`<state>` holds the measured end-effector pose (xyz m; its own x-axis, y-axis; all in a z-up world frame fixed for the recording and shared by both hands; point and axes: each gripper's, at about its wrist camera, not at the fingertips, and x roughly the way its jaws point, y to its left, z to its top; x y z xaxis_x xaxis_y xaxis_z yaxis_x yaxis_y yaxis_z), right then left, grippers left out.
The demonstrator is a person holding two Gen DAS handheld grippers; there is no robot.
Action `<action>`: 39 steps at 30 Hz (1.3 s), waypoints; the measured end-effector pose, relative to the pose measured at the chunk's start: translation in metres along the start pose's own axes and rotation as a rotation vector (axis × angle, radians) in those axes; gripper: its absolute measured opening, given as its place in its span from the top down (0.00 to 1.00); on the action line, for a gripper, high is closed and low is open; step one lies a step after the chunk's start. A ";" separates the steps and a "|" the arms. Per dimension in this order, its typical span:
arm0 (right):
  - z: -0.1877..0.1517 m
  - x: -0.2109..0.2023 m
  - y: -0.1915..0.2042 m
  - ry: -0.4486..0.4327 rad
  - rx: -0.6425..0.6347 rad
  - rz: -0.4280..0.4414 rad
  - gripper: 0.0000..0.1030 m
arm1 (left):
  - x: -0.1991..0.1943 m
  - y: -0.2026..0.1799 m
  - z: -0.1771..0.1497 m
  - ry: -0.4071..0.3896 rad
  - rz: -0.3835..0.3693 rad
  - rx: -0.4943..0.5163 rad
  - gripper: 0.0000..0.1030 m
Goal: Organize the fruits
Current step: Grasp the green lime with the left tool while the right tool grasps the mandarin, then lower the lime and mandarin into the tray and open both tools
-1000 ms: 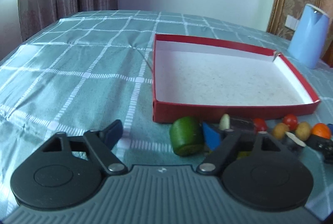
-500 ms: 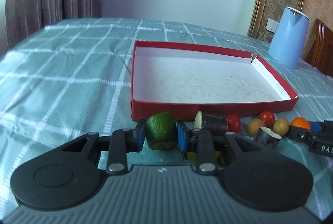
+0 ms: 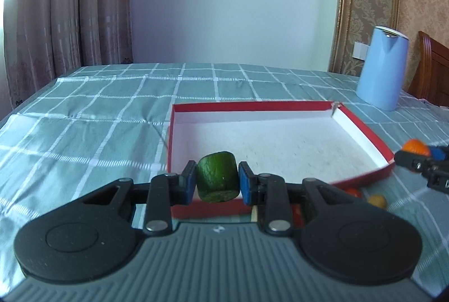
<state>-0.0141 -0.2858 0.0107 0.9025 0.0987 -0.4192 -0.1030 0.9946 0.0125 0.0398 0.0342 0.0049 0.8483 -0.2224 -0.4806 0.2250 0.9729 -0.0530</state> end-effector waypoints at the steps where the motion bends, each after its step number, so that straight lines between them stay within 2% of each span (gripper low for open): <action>1: 0.005 0.006 0.001 0.003 -0.009 -0.005 0.60 | 0.006 0.000 0.002 0.001 0.004 -0.005 0.72; 7: 0.026 0.058 0.006 0.049 -0.054 -0.079 0.60 | 0.042 -0.004 0.016 0.013 0.054 -0.001 0.72; 12: 0.034 0.103 0.009 0.124 -0.082 -0.124 0.60 | 0.071 0.001 0.030 0.045 0.062 -0.024 0.72; 15: 0.036 0.127 0.010 0.174 -0.079 -0.129 0.60 | 0.088 -0.002 0.034 0.046 0.105 -0.004 0.72; 21: 0.035 0.156 0.010 0.244 -0.074 -0.144 0.60 | 0.118 -0.004 0.034 0.109 0.119 0.023 0.72; 25: 0.036 0.157 0.008 0.246 -0.064 -0.139 0.60 | 0.124 -0.001 0.034 0.128 0.107 0.007 0.72; 27: 0.037 0.158 0.008 0.246 -0.062 -0.139 0.59 | 0.123 -0.001 0.034 0.127 0.099 0.004 0.68; 30: 0.036 0.157 0.010 0.238 -0.084 -0.147 0.59 | 0.120 -0.003 0.033 0.108 0.108 0.016 0.48; 32: 0.036 0.155 0.012 0.233 -0.099 -0.140 0.55 | 0.113 -0.005 0.034 0.073 0.113 0.023 0.29; 34: 0.035 0.153 0.014 0.221 -0.103 -0.135 0.46 | 0.107 -0.007 0.033 0.038 0.116 0.035 0.24; 36: 0.035 0.150 0.016 0.199 -0.107 -0.143 0.37 | 0.102 -0.009 0.033 0.013 0.119 0.051 0.24; 39: 0.035 0.144 0.014 0.167 -0.097 -0.148 0.35 | 0.094 -0.012 0.030 -0.016 0.128 0.079 0.15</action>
<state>0.1294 -0.2564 -0.0175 0.8297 -0.0629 -0.5547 -0.0217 0.9892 -0.1446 0.1310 -0.0002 -0.0130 0.8796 -0.0988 -0.4653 0.1512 0.9855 0.0766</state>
